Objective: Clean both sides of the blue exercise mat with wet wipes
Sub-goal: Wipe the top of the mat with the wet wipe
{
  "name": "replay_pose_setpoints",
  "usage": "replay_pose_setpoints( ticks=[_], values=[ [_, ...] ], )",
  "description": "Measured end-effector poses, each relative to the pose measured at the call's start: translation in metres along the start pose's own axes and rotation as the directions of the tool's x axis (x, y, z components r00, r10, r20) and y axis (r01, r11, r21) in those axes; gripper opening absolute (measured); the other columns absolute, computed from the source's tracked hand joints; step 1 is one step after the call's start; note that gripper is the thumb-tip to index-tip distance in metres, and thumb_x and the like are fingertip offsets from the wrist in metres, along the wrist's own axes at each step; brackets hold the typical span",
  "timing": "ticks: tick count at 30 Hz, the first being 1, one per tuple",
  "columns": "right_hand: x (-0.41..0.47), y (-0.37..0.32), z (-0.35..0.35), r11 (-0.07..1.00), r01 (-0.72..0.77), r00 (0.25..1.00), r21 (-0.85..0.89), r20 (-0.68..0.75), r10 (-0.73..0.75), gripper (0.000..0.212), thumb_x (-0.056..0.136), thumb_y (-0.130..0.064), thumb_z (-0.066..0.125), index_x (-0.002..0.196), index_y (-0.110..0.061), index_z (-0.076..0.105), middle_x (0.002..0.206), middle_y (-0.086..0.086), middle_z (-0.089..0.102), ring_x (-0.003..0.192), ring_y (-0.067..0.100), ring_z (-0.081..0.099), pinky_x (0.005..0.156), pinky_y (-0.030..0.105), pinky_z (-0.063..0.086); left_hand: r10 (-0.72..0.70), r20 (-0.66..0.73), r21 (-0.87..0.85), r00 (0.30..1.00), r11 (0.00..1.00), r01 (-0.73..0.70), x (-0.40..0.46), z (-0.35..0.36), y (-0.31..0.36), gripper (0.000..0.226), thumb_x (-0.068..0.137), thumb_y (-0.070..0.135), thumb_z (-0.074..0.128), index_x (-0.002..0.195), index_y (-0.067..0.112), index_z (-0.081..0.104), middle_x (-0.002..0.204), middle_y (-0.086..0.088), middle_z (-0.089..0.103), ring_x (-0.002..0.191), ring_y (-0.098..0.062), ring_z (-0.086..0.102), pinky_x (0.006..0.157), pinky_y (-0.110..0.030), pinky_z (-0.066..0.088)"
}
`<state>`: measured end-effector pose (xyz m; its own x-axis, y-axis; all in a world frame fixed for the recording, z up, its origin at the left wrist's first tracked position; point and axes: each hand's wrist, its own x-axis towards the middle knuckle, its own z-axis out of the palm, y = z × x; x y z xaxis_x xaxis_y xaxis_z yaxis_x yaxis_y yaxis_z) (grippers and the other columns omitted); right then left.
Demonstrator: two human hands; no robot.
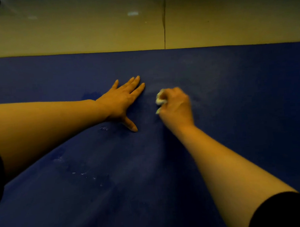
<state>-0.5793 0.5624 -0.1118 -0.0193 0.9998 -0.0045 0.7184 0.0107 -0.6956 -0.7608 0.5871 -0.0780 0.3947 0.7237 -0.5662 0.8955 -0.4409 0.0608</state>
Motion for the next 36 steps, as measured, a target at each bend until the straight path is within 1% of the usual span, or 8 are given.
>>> replay_pose_setpoints(
  ticks=[6,13,19,21,23,28,33,36],
  values=[
    [0.025,0.024,-0.03,0.955,-0.295,0.907,0.032,-0.304,0.291,0.016,0.074,0.003,0.063,0.088,-0.005,0.06,0.102,0.01,0.058,0.081,0.025,0.057,0.073,0.033,0.048,0.001,0.004,0.017,1.0,1.0,-0.001,0.001,-0.002,0.0,0.141,0.059,0.07,0.074,0.151,0.018,-0.019,0.158,-0.007,-0.026,0.147,-0.022,-0.017,0.115,-0.053,-0.009],
    [0.024,-0.01,0.008,0.997,0.011,0.999,-0.079,0.036,-0.008,0.011,0.078,-0.006,0.066,0.088,-0.007,0.061,0.102,0.011,0.058,0.085,0.03,0.057,0.074,0.038,0.048,-0.001,-0.025,0.043,1.0,0.999,0.002,0.002,0.0,-0.003,0.143,0.054,0.075,0.072,0.151,0.02,-0.017,0.159,-0.005,-0.022,0.148,-0.019,-0.014,0.115,-0.052,-0.01],
    [0.07,0.026,-0.034,0.961,-0.266,0.941,0.081,-0.196,0.277,0.013,0.079,0.002,0.065,0.089,-0.006,0.062,0.108,0.011,0.057,0.081,0.024,0.064,0.059,0.019,0.051,0.012,-0.011,0.042,1.0,0.999,-0.011,0.001,-0.004,-0.005,0.141,0.055,0.075,0.071,0.151,0.02,-0.017,0.159,-0.004,-0.022,0.148,-0.019,-0.014,0.114,-0.054,-0.011],
    [0.062,0.015,-0.021,0.969,-0.247,0.938,0.018,-0.248,0.244,0.014,0.082,0.0,0.061,0.096,-0.001,0.061,0.111,0.015,0.054,0.089,0.029,0.06,0.076,0.024,0.048,0.014,-0.021,0.055,1.0,0.998,-0.012,0.001,-0.003,-0.005,0.142,0.054,0.077,0.07,0.152,0.02,-0.016,0.16,-0.004,-0.02,0.148,-0.019,-0.013,0.114,-0.053,-0.011],
    [0.049,-0.005,0.0,0.993,-0.114,0.976,-0.011,-0.187,0.11,0.013,0.084,-0.001,0.055,0.095,0.0,0.06,0.109,0.016,0.055,0.092,0.029,0.056,0.072,0.018,0.036,0.01,-0.032,0.059,0.999,0.998,-0.008,0.002,-0.002,-0.006,0.143,0.053,0.078,0.07,0.151,0.02,-0.017,0.16,-0.004,-0.02,0.148,-0.018,-0.013,0.115,-0.053,-0.011],
    [0.069,-0.002,0.002,1.0,0.001,1.0,-0.007,-0.014,-0.001,0.013,0.073,-0.002,0.064,0.082,-0.01,0.063,0.101,0.01,0.062,0.086,0.027,0.061,0.075,0.039,0.053,0.031,-0.046,0.046,0.998,0.999,-0.029,0.001,0.001,-0.01,0.14,0.053,0.081,0.065,0.152,0.022,-0.014,0.16,-0.002,-0.019,0.148,-0.018,-0.01,0.114,-0.055,-0.012],
    [0.103,0.035,-0.032,0.954,-0.286,0.932,-0.087,-0.255,0.257,0.016,0.078,-0.006,0.067,0.092,-0.012,0.067,0.105,0.006,0.063,0.09,0.023,0.063,0.079,0.034,0.054,-0.038,-0.305,-0.162,0.952,0.987,-0.012,0.009,-0.005,-0.014,0.095,0.074,0.073,0.046,0.15,0.019,0.029,0.154,-0.005,0.03,0.141,-0.025,0.03,0.116,-0.058,0.0],
    [0.095,0.011,-0.01,0.976,-0.178,0.962,-0.126,-0.229,0.146,0.015,0.085,-0.008,0.058,0.099,-0.006,0.065,0.109,0.012,0.06,0.095,0.028,0.059,0.08,0.031,0.047,-0.095,-0.391,-0.189,0.915,0.982,0.021,0.027,-0.012,-0.025,0.092,0.078,0.056,0.067,0.15,0.014,0.028,0.158,-0.009,0.023,0.144,-0.028,0.024,0.117,-0.056,0.004]
  ],
)
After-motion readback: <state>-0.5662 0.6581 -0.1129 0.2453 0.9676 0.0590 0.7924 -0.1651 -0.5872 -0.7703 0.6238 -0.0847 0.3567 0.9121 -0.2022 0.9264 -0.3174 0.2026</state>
